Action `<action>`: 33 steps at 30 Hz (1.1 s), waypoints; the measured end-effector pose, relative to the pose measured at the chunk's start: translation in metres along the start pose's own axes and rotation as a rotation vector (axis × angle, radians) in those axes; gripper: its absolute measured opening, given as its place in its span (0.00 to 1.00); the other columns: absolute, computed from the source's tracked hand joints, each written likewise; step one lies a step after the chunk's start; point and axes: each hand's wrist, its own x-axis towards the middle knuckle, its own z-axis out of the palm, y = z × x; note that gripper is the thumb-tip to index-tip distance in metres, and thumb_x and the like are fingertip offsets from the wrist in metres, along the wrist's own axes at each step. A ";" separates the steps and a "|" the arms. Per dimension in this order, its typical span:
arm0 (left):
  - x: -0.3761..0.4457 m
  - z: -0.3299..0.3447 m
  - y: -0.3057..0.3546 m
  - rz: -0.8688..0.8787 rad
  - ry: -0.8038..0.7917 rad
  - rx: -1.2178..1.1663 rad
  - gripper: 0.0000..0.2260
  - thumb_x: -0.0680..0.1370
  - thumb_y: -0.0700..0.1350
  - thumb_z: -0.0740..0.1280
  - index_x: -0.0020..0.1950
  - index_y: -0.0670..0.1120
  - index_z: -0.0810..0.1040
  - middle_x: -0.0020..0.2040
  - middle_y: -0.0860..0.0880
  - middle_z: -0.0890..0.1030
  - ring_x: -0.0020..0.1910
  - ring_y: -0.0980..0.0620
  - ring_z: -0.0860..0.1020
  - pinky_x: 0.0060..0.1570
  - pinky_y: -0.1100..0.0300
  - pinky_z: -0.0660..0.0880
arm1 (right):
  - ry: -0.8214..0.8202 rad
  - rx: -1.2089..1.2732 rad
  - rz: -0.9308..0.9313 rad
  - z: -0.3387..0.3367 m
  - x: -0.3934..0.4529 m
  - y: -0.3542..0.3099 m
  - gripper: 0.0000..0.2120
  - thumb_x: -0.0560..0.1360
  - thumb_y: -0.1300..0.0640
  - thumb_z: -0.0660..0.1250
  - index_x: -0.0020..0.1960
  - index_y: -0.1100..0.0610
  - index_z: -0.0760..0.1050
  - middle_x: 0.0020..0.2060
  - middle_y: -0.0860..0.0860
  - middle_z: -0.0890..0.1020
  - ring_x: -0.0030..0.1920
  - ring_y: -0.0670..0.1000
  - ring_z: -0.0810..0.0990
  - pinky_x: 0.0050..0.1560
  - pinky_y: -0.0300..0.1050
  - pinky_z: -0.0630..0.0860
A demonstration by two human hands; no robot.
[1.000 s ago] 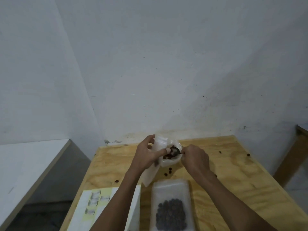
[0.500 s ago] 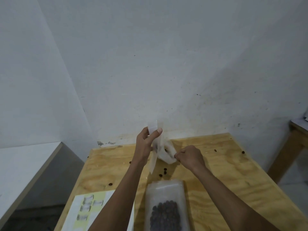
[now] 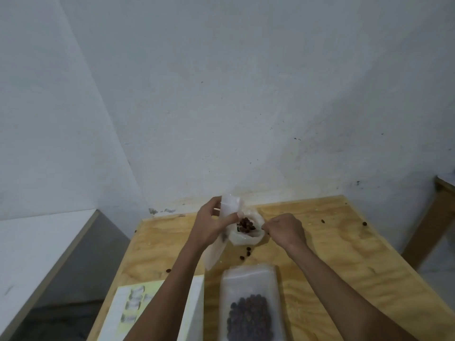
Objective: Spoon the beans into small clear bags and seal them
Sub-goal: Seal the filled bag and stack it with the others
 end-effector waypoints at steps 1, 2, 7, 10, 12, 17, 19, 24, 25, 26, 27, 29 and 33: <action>-0.003 -0.002 -0.002 -0.004 -0.016 0.075 0.34 0.62 0.67 0.76 0.64 0.53 0.80 0.56 0.57 0.84 0.53 0.54 0.82 0.46 0.63 0.78 | 0.004 0.012 -0.013 0.000 0.000 0.000 0.16 0.69 0.60 0.69 0.26 0.52 0.68 0.24 0.49 0.69 0.28 0.51 0.67 0.33 0.44 0.62; -0.006 -0.002 -0.004 -0.003 -0.027 0.135 0.36 0.61 0.67 0.76 0.65 0.53 0.79 0.56 0.57 0.83 0.53 0.56 0.81 0.46 0.66 0.76 | 0.003 0.022 -0.026 0.000 -0.001 -0.001 0.17 0.69 0.60 0.69 0.26 0.52 0.67 0.24 0.49 0.68 0.28 0.51 0.66 0.34 0.44 0.61; -0.018 -0.005 -0.017 0.094 -0.001 0.357 0.46 0.61 0.70 0.76 0.73 0.50 0.72 0.64 0.54 0.78 0.60 0.55 0.77 0.58 0.57 0.77 | -0.012 0.024 -0.083 -0.007 -0.001 -0.005 0.15 0.69 0.58 0.72 0.26 0.51 0.71 0.24 0.49 0.69 0.28 0.50 0.67 0.33 0.43 0.63; -0.025 -0.006 -0.021 0.154 0.034 0.447 0.47 0.61 0.71 0.76 0.74 0.49 0.70 0.64 0.55 0.75 0.61 0.55 0.75 0.60 0.56 0.75 | -0.032 0.016 -0.104 -0.018 -0.002 -0.015 0.14 0.66 0.59 0.71 0.26 0.52 0.70 0.25 0.51 0.69 0.28 0.50 0.67 0.34 0.45 0.64; -0.028 -0.006 -0.022 0.173 0.050 0.481 0.48 0.62 0.71 0.77 0.75 0.50 0.69 0.63 0.56 0.74 0.61 0.55 0.74 0.59 0.57 0.74 | -0.044 0.021 -0.122 -0.026 -0.004 -0.023 0.12 0.65 0.60 0.71 0.27 0.52 0.71 0.26 0.51 0.70 0.29 0.50 0.67 0.33 0.46 0.63; -0.030 -0.004 -0.019 0.168 0.061 0.532 0.48 0.62 0.70 0.76 0.76 0.49 0.68 0.64 0.54 0.74 0.63 0.54 0.74 0.58 0.56 0.74 | -0.079 -0.005 -0.170 -0.042 -0.013 -0.036 0.15 0.66 0.63 0.71 0.27 0.55 0.67 0.27 0.53 0.68 0.29 0.51 0.63 0.33 0.45 0.60; -0.031 -0.004 -0.018 0.163 0.053 0.554 0.48 0.62 0.71 0.74 0.76 0.48 0.68 0.65 0.54 0.74 0.64 0.52 0.74 0.58 0.55 0.75 | -0.070 0.003 -0.177 -0.046 -0.016 -0.036 0.17 0.66 0.64 0.71 0.26 0.56 0.65 0.27 0.54 0.67 0.27 0.51 0.61 0.31 0.43 0.58; -0.033 -0.002 -0.015 0.158 0.044 0.567 0.50 0.62 0.73 0.72 0.76 0.48 0.67 0.66 0.53 0.74 0.65 0.52 0.74 0.59 0.55 0.74 | -0.081 -0.083 -0.270 -0.049 -0.028 -0.040 0.09 0.70 0.61 0.71 0.31 0.62 0.81 0.29 0.51 0.80 0.26 0.51 0.73 0.28 0.43 0.71; -0.033 -0.001 -0.014 0.158 0.039 0.565 0.50 0.62 0.74 0.71 0.77 0.47 0.67 0.67 0.53 0.74 0.65 0.52 0.74 0.59 0.55 0.74 | -0.100 -0.140 -0.332 -0.049 -0.032 -0.044 0.07 0.72 0.59 0.71 0.37 0.58 0.86 0.33 0.48 0.84 0.30 0.49 0.80 0.32 0.45 0.79; -0.033 -0.001 -0.013 0.157 0.035 0.562 0.51 0.62 0.74 0.70 0.77 0.47 0.67 0.68 0.52 0.74 0.66 0.51 0.73 0.59 0.55 0.74 | -0.111 -0.207 -0.389 -0.048 -0.038 -0.047 0.07 0.73 0.58 0.71 0.42 0.53 0.88 0.38 0.44 0.86 0.34 0.47 0.83 0.37 0.45 0.82; -0.033 0.000 -0.011 0.153 0.033 0.556 0.51 0.62 0.75 0.70 0.78 0.47 0.66 0.68 0.52 0.74 0.66 0.51 0.73 0.58 0.55 0.74 | -0.094 -0.277 -0.432 -0.047 -0.043 -0.049 0.08 0.75 0.58 0.70 0.45 0.49 0.88 0.41 0.43 0.87 0.36 0.46 0.84 0.38 0.43 0.83; -0.033 0.002 -0.008 0.133 0.043 0.534 0.51 0.62 0.75 0.70 0.77 0.47 0.67 0.68 0.52 0.74 0.64 0.52 0.74 0.57 0.56 0.74 | 0.019 -0.366 -0.471 -0.046 -0.047 -0.052 0.10 0.76 0.57 0.69 0.48 0.47 0.88 0.43 0.43 0.87 0.37 0.46 0.84 0.37 0.43 0.83; -0.032 0.000 -0.008 0.024 0.126 0.318 0.48 0.61 0.71 0.74 0.75 0.49 0.70 0.66 0.53 0.76 0.61 0.53 0.76 0.55 0.57 0.76 | 0.165 -0.461 -0.428 -0.043 -0.038 -0.039 0.10 0.76 0.60 0.67 0.47 0.53 0.87 0.40 0.49 0.88 0.35 0.49 0.84 0.29 0.41 0.75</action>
